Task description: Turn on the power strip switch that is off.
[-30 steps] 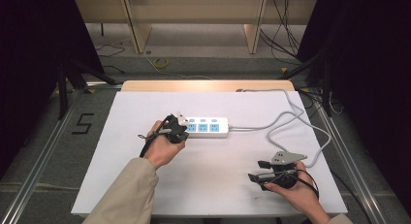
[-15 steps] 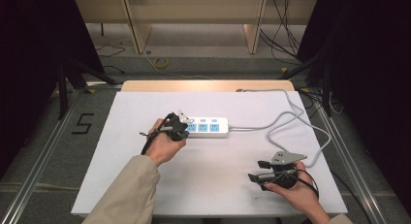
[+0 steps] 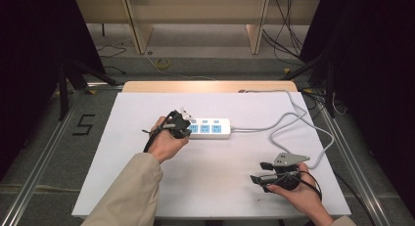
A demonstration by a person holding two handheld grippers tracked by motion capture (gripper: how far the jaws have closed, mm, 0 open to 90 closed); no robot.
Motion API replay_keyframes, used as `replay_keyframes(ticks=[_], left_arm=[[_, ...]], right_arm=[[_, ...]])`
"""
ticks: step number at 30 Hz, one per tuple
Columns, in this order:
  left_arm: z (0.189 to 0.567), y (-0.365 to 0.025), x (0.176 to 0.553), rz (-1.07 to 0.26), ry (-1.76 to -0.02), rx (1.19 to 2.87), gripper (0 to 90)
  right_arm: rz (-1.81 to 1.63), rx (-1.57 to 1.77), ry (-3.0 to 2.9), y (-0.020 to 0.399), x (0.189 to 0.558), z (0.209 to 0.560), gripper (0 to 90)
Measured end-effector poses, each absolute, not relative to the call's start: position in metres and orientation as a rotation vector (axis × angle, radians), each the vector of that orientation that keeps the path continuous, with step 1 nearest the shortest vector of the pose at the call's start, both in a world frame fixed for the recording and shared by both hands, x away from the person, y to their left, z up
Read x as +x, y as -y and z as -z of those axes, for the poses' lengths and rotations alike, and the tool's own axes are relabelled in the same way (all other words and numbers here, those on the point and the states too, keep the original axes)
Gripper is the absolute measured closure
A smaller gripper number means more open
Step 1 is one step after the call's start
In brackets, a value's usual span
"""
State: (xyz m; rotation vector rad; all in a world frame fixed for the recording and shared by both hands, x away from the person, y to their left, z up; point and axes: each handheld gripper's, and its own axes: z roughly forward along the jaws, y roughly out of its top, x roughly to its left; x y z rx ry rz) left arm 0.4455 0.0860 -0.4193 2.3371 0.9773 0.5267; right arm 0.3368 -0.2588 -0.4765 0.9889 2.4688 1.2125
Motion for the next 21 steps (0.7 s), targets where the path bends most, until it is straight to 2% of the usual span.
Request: replay_keyframes(ticks=[21], left_arm=[[0.419,-0.081,0.459,-0.513,-0.979,2.353,89.7]], right_arm=[[-1.211,0.991,-2.469,0.259,0.337,0.477,36.1]])
